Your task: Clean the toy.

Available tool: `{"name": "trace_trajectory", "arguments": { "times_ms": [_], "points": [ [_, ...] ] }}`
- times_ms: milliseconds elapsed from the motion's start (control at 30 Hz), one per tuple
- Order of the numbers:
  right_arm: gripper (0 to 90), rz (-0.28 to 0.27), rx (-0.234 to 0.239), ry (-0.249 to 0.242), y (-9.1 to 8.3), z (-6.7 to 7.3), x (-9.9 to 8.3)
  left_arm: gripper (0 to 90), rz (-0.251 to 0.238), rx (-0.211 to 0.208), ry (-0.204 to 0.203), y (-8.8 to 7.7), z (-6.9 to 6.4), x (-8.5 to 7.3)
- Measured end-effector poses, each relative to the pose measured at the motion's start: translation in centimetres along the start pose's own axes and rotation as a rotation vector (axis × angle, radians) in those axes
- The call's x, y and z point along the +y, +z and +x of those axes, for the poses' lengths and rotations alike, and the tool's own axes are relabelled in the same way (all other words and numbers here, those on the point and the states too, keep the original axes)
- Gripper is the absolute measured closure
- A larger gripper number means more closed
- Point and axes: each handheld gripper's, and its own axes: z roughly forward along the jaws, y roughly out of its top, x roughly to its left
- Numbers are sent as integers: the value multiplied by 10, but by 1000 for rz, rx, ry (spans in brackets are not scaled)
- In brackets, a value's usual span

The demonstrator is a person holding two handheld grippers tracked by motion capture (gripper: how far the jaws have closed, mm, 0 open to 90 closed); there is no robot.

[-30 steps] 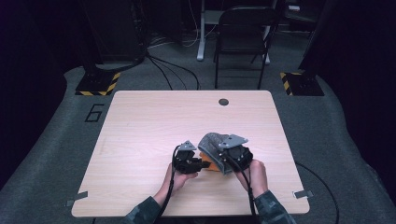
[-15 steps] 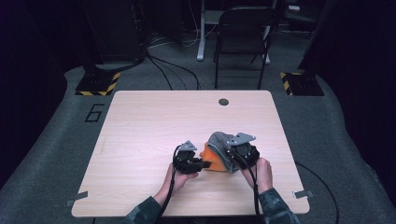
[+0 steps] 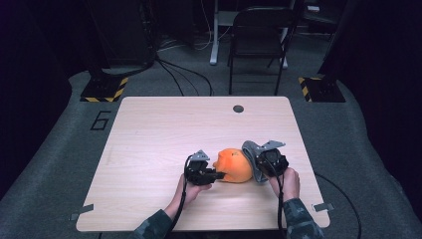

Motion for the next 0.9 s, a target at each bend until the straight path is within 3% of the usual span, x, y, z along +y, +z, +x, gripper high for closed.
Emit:
{"name": "trace_trajectory", "arguments": {
  "times_ms": [167, 333, 433, 533, 667, 700, 800, 900],
  "points": [
    [761, 70, -7, 39, 23, -10, -12, 781, -7, -6, -6, 0, 1, 0],
    [761, 139, -6, 43, 39, -13, -20, 781, -6, -4, -5, 0, 1, 0],
    [762, 133, -7, 46, 41, -16, -21, 781, -9, 0, -5, 0, 0, 0],
    [765, 111, -19, 62, 28, -22, -16, 782, -9, 4, -6, -1, 1, -1],
    [767, -5, -22, 94, -15, -24, 0, 782, -5, 9, -4, -1, 0, 0],
    [767, -47, -21, 82, -26, -21, 6, 782, -1, 7, -3, -1, 0, 0],
    [767, -135, -2, 22, -52, -5, 20, 782, -1, 7, -3, -1, 0, 0],
    [766, -155, 51, -33, -57, 21, 29, 782, -1, 10, -2, 0, 0, 0]
  ]
}}
